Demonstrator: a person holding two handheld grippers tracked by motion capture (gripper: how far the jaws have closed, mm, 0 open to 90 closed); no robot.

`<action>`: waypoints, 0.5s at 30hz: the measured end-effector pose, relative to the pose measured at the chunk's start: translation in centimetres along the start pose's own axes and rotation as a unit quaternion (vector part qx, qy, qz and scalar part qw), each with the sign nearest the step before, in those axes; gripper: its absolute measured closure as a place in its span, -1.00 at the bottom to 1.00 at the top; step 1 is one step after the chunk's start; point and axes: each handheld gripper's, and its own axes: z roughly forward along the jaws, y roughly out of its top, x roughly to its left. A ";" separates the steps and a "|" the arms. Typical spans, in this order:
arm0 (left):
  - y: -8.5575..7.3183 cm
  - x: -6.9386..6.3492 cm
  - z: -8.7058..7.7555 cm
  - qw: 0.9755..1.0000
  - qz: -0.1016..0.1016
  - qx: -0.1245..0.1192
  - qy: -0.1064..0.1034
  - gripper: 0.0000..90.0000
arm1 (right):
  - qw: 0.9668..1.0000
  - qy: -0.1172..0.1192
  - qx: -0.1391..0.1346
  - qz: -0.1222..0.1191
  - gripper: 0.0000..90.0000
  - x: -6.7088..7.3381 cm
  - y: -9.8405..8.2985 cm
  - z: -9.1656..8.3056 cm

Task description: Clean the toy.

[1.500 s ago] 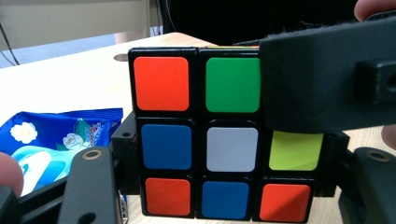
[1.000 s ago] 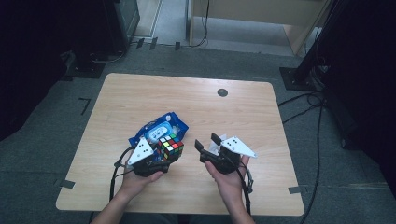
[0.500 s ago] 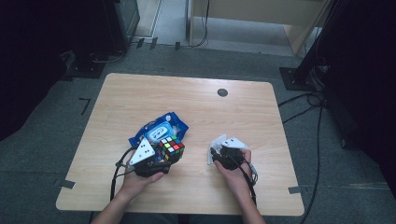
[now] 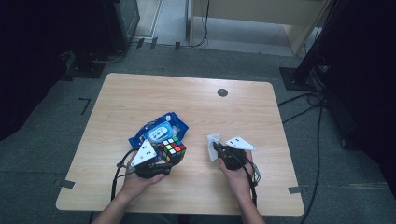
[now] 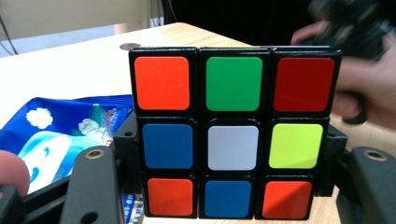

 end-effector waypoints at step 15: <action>-0.2 -1.9 1.0 0.998 0.052 0.031 -0.005 -0.25 | 0.985 0.159 -0.046 -0.056 0.96 9.0 3.1 -1.9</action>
